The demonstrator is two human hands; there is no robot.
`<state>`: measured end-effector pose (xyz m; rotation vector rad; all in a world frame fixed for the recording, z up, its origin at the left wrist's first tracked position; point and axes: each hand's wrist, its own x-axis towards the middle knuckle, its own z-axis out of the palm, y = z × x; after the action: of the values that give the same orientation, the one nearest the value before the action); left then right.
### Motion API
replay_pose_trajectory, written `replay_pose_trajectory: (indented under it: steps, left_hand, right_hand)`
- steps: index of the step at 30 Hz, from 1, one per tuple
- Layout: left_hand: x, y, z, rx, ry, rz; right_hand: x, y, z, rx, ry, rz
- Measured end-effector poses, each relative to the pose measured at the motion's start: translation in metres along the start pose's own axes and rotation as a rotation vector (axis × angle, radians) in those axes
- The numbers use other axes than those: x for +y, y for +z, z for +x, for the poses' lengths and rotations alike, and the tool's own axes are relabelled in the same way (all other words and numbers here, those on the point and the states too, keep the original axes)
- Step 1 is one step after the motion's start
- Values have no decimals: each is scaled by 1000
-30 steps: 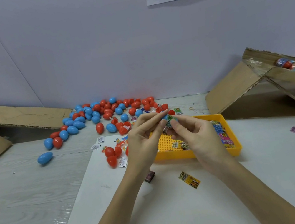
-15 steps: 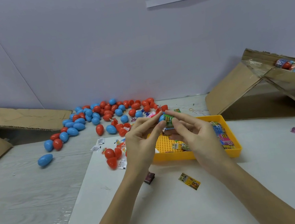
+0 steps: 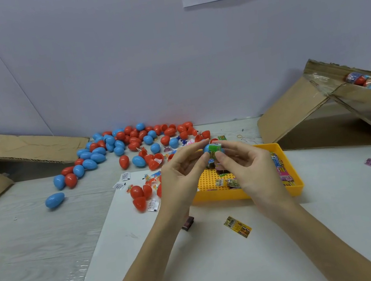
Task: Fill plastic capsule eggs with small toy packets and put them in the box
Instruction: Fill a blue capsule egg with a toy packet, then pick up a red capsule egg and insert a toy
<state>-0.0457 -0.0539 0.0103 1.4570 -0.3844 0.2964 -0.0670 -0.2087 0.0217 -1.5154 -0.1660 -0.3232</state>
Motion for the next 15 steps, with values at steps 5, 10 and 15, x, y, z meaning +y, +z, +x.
replay_pose_trajectory:
  steps: [5,10,15]
  left_hand:
    - [-2,1,1,29,-25,65]
    - [-3,-1,1,-27,49,131]
    - [-6,-2,2,-83,188,396]
  right_hand:
    - [3,-3,1,-46,-9,-55]
    - [9,-2,5,-43,131,-46]
    - [10,-10,9,-48,132,-99]
